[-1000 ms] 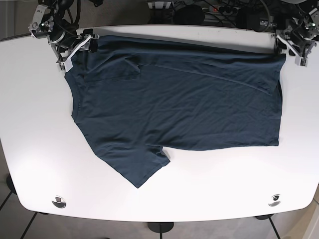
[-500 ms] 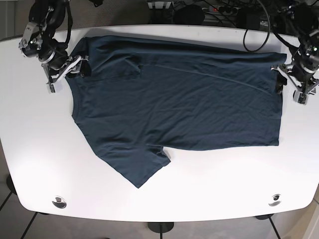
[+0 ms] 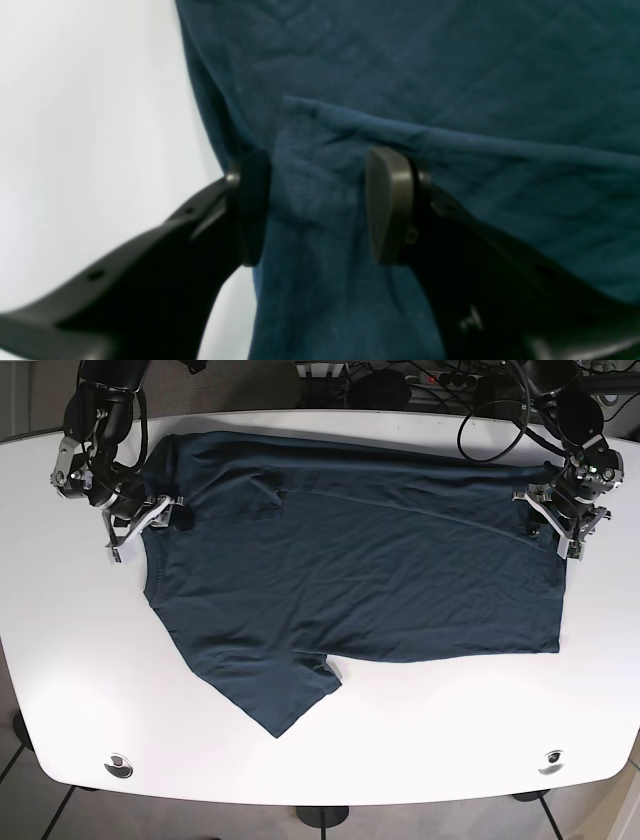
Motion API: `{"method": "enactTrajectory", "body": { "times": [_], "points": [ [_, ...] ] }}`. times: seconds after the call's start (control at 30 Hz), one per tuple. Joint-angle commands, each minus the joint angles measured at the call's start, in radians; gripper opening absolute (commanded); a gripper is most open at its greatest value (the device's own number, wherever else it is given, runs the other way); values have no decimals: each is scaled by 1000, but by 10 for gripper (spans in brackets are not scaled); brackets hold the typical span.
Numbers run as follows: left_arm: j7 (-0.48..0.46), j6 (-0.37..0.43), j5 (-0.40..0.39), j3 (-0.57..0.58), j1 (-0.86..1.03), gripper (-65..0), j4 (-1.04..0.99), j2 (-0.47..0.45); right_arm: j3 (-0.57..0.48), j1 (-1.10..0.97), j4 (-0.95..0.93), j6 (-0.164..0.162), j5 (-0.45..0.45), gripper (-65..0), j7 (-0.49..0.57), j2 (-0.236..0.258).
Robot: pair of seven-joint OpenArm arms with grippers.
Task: Fold the T-shirt properly
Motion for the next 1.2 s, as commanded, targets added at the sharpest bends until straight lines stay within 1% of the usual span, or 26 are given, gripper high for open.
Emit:
{"method": "enactTrajectory", "body": {
  "times": [0.03, 0.07, 0.1, 0.17, 0.23, 0.27, 0.33, 0.37, 0.43, 0.6, 0.63, 0.77, 0.8, 1.0, 1.1, 1.2],
  "points": [
    [-20, 2, -13, -3, -6, -375, 13, -19, -14, 17, 6, 8, 7, -317, 0, 7],
    [-20, 2, -14, -3, -6, -376, 13, -19, -19, 17, 9, 8, 7, -347, 0, 7],
    [-20, 2, -14, -4, -6, -376, 15, -19, -19, 19, 9, 8, 7, -393, 0, 7],
    [-20, 2, -14, -7, -6, -376, 16, -19, -19, 20, 7, 8, 7, -507, 0, 7],
    [-20, 2, -16, -9, -6, -378, 18, -19, -18, 22, 10, 8, 7, -607, 0, 7],
    [-20, 2, -17, -9, -6, -403, 18, -21, -14, 19, 12, 8, 7, -617, 0, 9],
    [-15, 2, -13, -10, -5, -479, 18, -23, -13, 17, 12, 8, 7, -621, 0, 15],
    [-15, 2, -11, -10, -5, -494, 16, -24, -7, 17, 13, 8, 7, -621, 0, 15],
    [-13, 2, -14, -12, 14, -493, 15, -42, 28, 14, 29, 8, 9, -617, -2, 15],
    [-13, 2, -17, -12, 26, -496, 15, -50, 33, -6, 60, 8, 9, -615, -5, 16],
    [-13, 2, -16, -12, 26, -496, 15, -50, 32, -6, 60, 8, 9, -601, -5, 16],
    [-13, 2, -16, -12, 26, -497, 15, -50, 32, -19, 63, 8, 9, -428, -3, 15],
    [-13, 2, -16, -12, 26, -497, 15, -50, 33, -21, 63, 8, 9, -406, -3, 13],
    [-13, 2, -16, -12, 26, -497, 15, -50, 36, -27, 64, 8, 10, -415, -3, 15],
    [-13, 2, -16, -12, 26, -499, 15, -50, 36, -29, 99, 8, 10, -463, -3, 15],
    [-13, 2, -16, -12, 26, -499, 15, -49, 36, -38, 150, 8, 10, -466, -6, 15]
  ]
}}
